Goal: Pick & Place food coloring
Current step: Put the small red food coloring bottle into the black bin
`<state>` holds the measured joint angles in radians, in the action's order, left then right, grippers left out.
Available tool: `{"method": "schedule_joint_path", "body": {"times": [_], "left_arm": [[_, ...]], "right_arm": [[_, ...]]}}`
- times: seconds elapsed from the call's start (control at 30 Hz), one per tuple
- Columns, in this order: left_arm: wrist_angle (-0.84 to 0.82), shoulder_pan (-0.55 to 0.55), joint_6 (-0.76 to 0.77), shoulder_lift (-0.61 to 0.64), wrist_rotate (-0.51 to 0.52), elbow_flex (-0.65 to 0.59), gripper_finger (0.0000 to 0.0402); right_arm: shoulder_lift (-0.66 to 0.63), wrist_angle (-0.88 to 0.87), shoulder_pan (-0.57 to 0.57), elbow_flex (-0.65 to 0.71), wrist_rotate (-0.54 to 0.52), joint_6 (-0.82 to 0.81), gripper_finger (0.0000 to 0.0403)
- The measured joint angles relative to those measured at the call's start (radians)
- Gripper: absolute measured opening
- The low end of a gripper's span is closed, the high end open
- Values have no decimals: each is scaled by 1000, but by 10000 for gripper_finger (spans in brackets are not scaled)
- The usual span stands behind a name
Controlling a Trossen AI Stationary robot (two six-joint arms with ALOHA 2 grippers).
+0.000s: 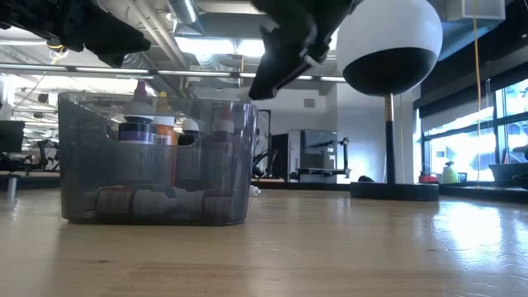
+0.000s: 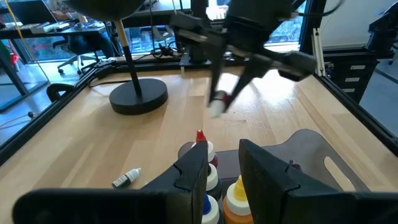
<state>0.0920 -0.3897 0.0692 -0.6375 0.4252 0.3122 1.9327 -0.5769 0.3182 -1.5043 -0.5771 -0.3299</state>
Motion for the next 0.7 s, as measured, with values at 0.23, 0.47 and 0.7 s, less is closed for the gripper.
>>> {"method": "schedule_joint_path", "body": {"times": [0.23,0.47,0.7], "left_arm": [[0,0,-1,0,0,0,88],[0,0,-1,0,0,0,88],[0,0,-5,0,0,0,88]], "right_arm": [[0,81,57,15,154,49,85],[2,410,58,107,414,133,85],[6,487,30,204,422,122,85]]}}
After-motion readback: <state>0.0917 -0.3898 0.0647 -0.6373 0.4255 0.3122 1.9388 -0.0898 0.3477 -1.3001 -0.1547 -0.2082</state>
